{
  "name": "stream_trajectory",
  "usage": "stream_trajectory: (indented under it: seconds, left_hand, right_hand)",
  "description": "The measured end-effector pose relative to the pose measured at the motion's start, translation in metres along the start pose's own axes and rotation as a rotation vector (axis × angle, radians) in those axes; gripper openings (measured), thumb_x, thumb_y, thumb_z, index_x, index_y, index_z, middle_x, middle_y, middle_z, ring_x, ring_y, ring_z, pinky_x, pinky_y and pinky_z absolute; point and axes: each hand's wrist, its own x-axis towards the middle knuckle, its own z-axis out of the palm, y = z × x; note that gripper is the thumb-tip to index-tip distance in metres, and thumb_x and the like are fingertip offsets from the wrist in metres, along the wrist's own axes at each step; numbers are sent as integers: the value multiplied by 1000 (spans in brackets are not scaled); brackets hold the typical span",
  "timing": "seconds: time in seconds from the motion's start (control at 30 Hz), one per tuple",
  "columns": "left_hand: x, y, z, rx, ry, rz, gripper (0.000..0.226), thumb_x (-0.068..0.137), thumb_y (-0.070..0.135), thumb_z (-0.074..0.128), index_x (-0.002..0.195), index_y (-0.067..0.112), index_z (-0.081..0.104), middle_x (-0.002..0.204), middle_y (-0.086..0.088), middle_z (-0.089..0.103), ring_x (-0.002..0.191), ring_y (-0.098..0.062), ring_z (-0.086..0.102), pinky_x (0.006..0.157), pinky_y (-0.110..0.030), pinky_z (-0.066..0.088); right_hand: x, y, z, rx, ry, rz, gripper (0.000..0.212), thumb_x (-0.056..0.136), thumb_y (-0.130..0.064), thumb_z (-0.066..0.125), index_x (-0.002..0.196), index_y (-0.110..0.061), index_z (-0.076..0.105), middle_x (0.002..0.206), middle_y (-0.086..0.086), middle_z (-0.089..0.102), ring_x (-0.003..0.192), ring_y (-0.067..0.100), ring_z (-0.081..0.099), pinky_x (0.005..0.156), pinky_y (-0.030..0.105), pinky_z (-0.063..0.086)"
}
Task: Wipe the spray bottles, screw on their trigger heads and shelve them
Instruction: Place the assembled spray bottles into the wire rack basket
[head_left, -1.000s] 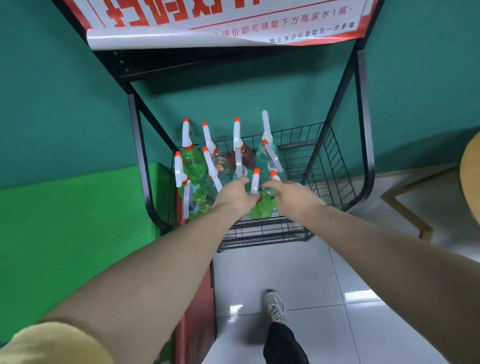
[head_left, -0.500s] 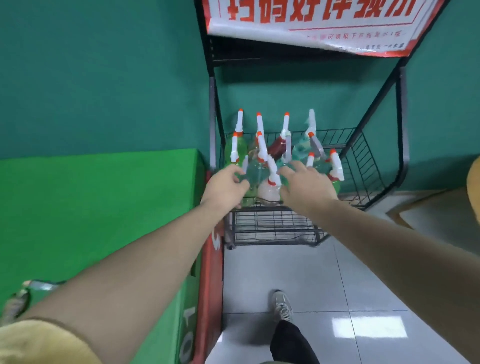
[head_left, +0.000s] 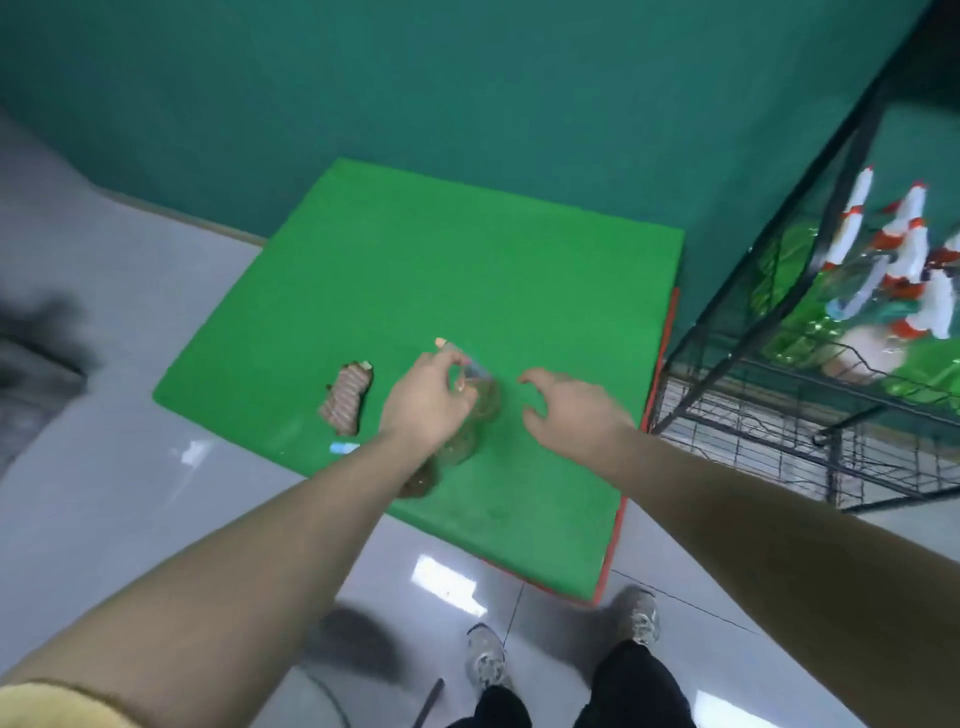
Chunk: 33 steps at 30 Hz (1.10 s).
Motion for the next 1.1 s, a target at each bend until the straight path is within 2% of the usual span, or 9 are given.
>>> stream_trajectory:
  seconds: [0.17,0.33,0.47,0.6,0.7,0.9,0.93,1.0,1.1]
  left_hand:
    - [-21,-80,-15,159,-21,-60,59,92,46,71,144,26,52,137,-3,47,99,-15,51,86,-29,45]
    - [-4,-113,-6,333,-178,72,65,99,20,63,155,40,39,145,-8,49,131,-24,44,112,-40,33]
    - [20,-117,-6,493,-297,254,86,92,1,66,155,50,35,162,-8,29,138,-28,44,114,-43,43]
    - [29,-101,-8,618,-325,443,71,96,16,67,150,54,40,169,0,14,144,-25,40,113,-44,46]
    - [36,-81,-8,612,-326,488,37,92,25,71,126,39,66,163,4,22,133,-21,47,106,-40,51]
    - [47,-74,9,592,-337,479,21,95,32,68,116,33,65,131,9,59,122,-17,57,108,-41,45]
    - [47,-73,8,553,-334,463,10,97,30,67,105,34,62,119,9,63,115,-17,60,102,-39,49]
    - [46,-71,9,493,-334,399,17,101,27,63,90,33,50,96,7,61,95,-18,62,78,-31,49]
    - [39,-60,9,433,-362,330,15,103,26,60,93,22,49,85,2,60,78,-19,57,59,-30,38]
  right_hand:
    - [43,-52,31,31,35,-72,52,97,-35,56,146,-29,40,139,3,52,120,25,55,99,44,51]
    - [83,-66,57,-33,-8,-50,53,97,-29,58,147,-29,41,162,10,24,146,33,32,119,52,32]
    - [103,-61,71,-7,-48,-18,42,101,-16,49,144,-19,50,156,8,33,126,29,51,110,45,44]
    - [100,-50,70,-37,-44,9,46,102,-7,48,146,-19,50,154,3,35,117,25,59,105,41,49]
    - [95,-42,66,-66,-34,-19,40,104,-12,47,143,-20,55,151,6,38,115,29,61,103,42,49]
    - [93,-21,69,11,95,0,31,105,-19,49,129,-21,69,134,6,57,105,30,66,100,40,50]
    - [90,-17,69,29,120,8,30,104,-17,50,126,-21,70,131,6,60,102,29,67,98,41,52]
    - [81,-8,66,71,171,45,29,102,-12,52,121,-20,73,123,7,66,95,26,68,93,40,56]
    - [56,10,52,104,223,131,29,102,-11,50,115,-20,74,112,4,69,82,19,67,75,35,59]
